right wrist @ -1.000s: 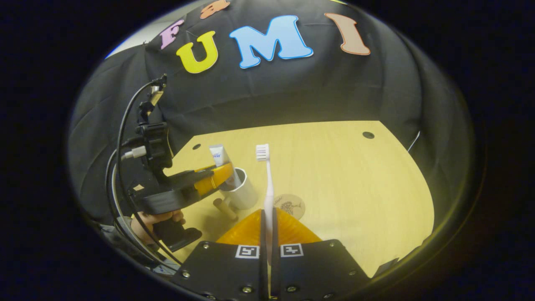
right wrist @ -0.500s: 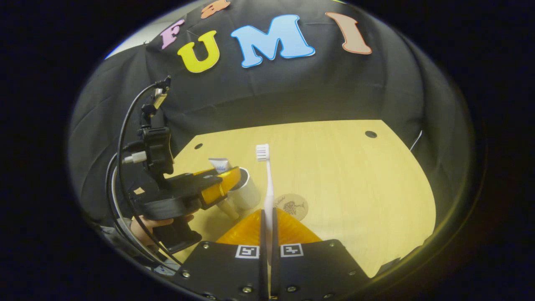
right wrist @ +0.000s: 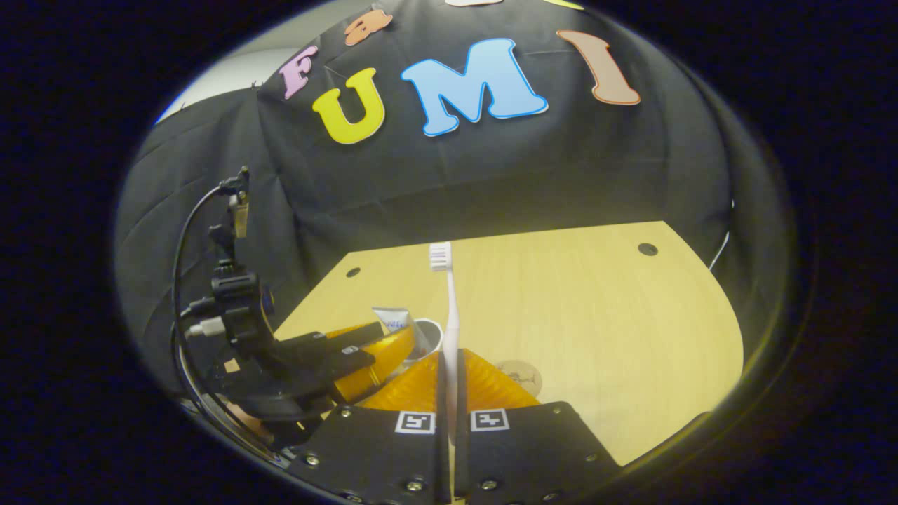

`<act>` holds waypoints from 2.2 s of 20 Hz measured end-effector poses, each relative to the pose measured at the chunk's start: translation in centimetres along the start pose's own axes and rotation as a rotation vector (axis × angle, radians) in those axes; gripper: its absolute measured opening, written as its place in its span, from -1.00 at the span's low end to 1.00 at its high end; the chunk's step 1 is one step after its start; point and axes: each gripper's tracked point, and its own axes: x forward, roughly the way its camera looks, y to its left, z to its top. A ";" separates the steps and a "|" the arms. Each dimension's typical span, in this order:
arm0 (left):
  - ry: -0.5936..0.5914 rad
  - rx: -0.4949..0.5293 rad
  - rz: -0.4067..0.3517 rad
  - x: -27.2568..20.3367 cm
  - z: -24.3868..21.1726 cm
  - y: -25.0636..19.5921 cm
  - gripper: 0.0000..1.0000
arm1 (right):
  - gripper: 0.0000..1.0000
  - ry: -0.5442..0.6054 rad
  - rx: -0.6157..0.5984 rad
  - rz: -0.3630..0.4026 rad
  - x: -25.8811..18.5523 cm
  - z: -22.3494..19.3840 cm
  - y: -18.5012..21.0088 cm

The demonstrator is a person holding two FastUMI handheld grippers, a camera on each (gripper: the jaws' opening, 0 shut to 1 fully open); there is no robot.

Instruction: Put the toothbrush and toothpaste on the desktop into the cup, then pick up the cup and place it on the coaster on the desktop.

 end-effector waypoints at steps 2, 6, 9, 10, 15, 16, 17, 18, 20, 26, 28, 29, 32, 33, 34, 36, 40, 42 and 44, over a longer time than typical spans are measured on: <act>0.009 0.007 -0.010 -1.0 -0.2 -0.1 0.50 | -0.92 -0.043 0.007 0.013 1.1 1.3 0.6; 0.033 0.000 -0.033 -2.8 -1.0 -0.5 0.50 | -0.92 -0.131 0.074 0.060 3.9 4.0 1.9; 0.064 -0.021 -0.051 -3.7 -2.2 -0.5 0.51 | -0.92 -0.177 0.129 0.077 6.4 5.2 2.1; 0.080 -0.032 -0.054 -4.0 -2.8 -0.3 0.51 | -0.92 -0.183 0.143 0.082 7.2 5.4 2.1; 0.132 -0.115 -0.058 -4.9 -4.7 0.8 0.51 | -0.92 -0.166 0.153 0.055 10.3 4.5 2.0; 0.142 -0.131 -0.058 -5.0 -5.0 1.1 0.55 | -0.92 -0.158 0.153 0.054 10.7 4.2 2.1; 0.150 -0.144 -0.058 -4.9 -5.2 1.2 0.55 | -0.92 -0.148 0.155 0.051 11.1 3.9 2.1; 0.160 -0.148 -0.059 -4.8 -5.5 1.1 0.56 | -0.92 -0.140 0.156 0.043 11.4 3.6 2.0; 0.171 -0.144 -0.061 -4.7 -5.8 1.0 0.51 | -0.93 -0.126 0.159 0.032 12.0 3.1 1.9; 0.184 -0.130 -0.084 -4.6 -6.0 0.8 0.48 | -0.89 -0.085 0.164 0.038 12.8 2.2 2.3; 0.189 -0.127 -0.091 -4.4 -6.1 0.6 0.52 | -0.88 -0.068 0.167 0.046 12.6 1.9 2.3; 0.192 -0.126 -0.093 -4.2 -6.1 0.5 0.52 | -0.84 -0.060 0.166 0.048 12.2 1.6 2.3; 0.198 -0.122 -0.098 -3.9 -6.2 0.1 0.52 | -0.34 -0.042 0.155 0.039 11.8 1.2 1.9; 0.200 -0.121 -0.099 -3.9 -6.2 0.0 0.53 | -0.24 -0.044 0.150 0.038 11.5 1.3 1.8; 0.203 -0.118 -0.100 -3.7 -6.3 -0.1 0.52 | 0.10 -0.048 0.147 0.040 11.4 1.4 1.8; 0.208 -0.115 -0.097 -3.4 -6.5 -0.4 0.52 | 0.68 -0.059 0.143 0.025 11.0 1.8 1.4; 0.229 -0.113 -0.086 -2.2 -7.0 -0.2 0.52 | 0.85 -0.081 0.148 -0.006 9.7 2.7 0.3; 0.248 -0.119 -0.083 -1.5 -7.2 -0.1 0.52 | 0.85 -0.096 0.138 -0.035 8.9 3.3 -0.7; 0.261 -0.121 -0.072 -0.6 -7.3 0.1 0.52 | 0.85 -0.104 0.119 -0.065 7.9 3.7 -2.0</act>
